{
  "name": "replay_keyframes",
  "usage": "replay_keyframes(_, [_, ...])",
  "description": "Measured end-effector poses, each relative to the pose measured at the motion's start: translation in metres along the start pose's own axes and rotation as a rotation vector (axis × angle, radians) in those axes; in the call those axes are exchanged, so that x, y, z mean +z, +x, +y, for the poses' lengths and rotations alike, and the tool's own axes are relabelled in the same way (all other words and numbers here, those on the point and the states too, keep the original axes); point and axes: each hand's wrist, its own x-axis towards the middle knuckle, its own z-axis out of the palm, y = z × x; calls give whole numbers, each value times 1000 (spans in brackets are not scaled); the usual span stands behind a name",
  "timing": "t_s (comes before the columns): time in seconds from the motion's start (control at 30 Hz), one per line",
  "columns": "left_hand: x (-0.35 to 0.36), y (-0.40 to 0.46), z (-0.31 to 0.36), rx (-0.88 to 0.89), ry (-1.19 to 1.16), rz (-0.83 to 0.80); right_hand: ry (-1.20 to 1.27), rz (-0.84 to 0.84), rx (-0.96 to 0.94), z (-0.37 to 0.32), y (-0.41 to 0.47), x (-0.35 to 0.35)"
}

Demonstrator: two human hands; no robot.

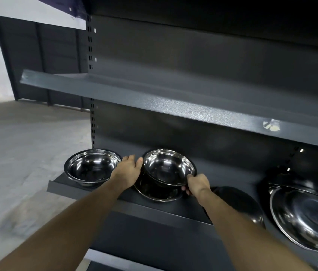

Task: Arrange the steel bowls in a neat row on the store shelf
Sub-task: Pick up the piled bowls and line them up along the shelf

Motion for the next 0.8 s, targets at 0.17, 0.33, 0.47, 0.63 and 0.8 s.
replay_keyframes(0.17, [1, -1, -9, 1, 11, -27, -88, -63, -1, 4, -9, 8])
replay_keyframes(0.33, [1, -1, -12, 14, 6, -66, -124, -85, -3, 6, -14, 11])
replay_keyframes(0.47, [2, -3, -13, 17, 14, -82, -117, -49, 1, 9, -11, 15])
replay_keyframes(0.63, [1, -6, -14, 34, 15, -80, -179, 48, 39, 10, -9, 15])
replay_keyframes(0.8, [0, -4, -13, 49, 20, -92, -248, 129, 50, 14, -6, 8])
